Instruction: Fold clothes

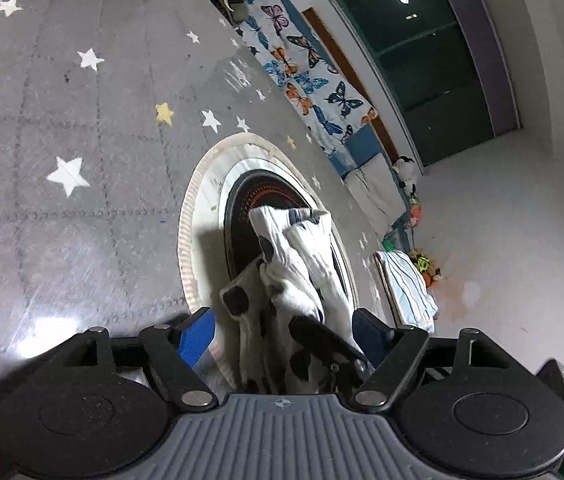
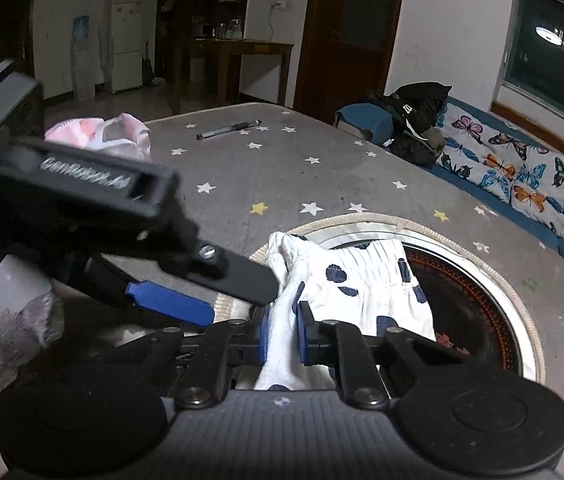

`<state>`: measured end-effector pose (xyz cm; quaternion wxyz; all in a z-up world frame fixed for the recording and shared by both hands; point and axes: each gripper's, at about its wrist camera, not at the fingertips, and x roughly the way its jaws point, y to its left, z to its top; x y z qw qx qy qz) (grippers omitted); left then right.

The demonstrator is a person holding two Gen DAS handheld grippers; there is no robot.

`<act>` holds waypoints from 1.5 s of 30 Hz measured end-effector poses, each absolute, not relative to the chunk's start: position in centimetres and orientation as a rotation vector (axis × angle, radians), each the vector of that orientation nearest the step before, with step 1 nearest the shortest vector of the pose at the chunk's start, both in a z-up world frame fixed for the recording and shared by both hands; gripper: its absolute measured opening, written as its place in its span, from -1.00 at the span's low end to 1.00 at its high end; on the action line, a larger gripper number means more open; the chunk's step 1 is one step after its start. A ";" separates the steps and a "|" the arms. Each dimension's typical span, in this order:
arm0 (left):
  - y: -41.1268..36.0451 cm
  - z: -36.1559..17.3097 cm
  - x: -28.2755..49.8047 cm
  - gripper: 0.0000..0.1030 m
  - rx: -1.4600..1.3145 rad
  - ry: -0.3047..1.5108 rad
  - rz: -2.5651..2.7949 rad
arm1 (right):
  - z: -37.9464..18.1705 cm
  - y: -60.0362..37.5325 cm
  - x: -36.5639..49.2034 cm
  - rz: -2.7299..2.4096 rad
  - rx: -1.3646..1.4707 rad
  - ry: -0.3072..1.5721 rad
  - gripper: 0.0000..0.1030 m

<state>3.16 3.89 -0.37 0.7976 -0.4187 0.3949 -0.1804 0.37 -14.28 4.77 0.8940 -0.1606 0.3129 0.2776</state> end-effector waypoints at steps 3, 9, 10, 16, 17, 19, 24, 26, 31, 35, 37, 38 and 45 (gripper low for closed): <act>3.7 -0.2 3.4 0.52 -0.887 0.847 -0.379 | 4.3 -14.0 0.5 0.565 -0.356 0.648 -0.76; 4.1 0.0 3.8 0.52 -0.872 0.834 -0.381 | 2.8 -11.4 -0.2 0.554 -0.460 0.643 -0.48; 4.2 0.0 3.9 0.52 -0.869 0.832 -0.381 | 2.6 -11.1 -0.3 0.550 -0.474 0.645 -0.43; 4.2 0.1 4.3 0.52 -0.868 0.827 -0.392 | 1.5 -9.9 -0.8 0.537 -0.568 0.638 -0.41; 4.1 0.1 4.3 0.52 -0.869 0.829 -0.393 | 1.6 -9.8 -0.7 0.539 -0.570 0.639 -0.43; 4.1 0.0 4.2 0.52 -0.878 0.834 -0.393 | 1.8 -10.0 -0.5 0.535 -0.556 0.642 -0.65; 3.6 -0.4 4.2 0.58 -0.897 0.849 -0.396 | 3.2 -11.5 0.2 0.543 -0.425 0.661 -0.75; 3.3 -0.5 4.3 0.58 -0.903 0.856 -0.400 | 3.6 -12.1 0.2 0.547 -0.400 0.661 -0.77; 2.3 -0.6 4.5 0.62 -0.908 0.862 -0.403 | 4.2 -13.0 0.0 0.553 -0.362 0.657 -0.78; 1.6 -0.6 4.7 0.62 -0.908 0.864 -0.399 | 4.5 -13.5 -0.4 0.560 -0.342 0.643 -0.79; 1.5 -0.7 4.7 0.61 -0.918 0.861 -0.403 | 4.8 -13.8 -0.3 0.562 -0.328 0.634 -0.80; 1.4 -0.7 4.8 0.60 -0.923 0.860 -0.405 | 4.9 -14.0 -0.4 0.564 -0.320 0.631 -0.80; 1.1 -1.2 4.7 0.31 -0.948 0.883 -0.436 | 4.9 -14.1 -1.6 0.594 -0.300 0.615 -0.80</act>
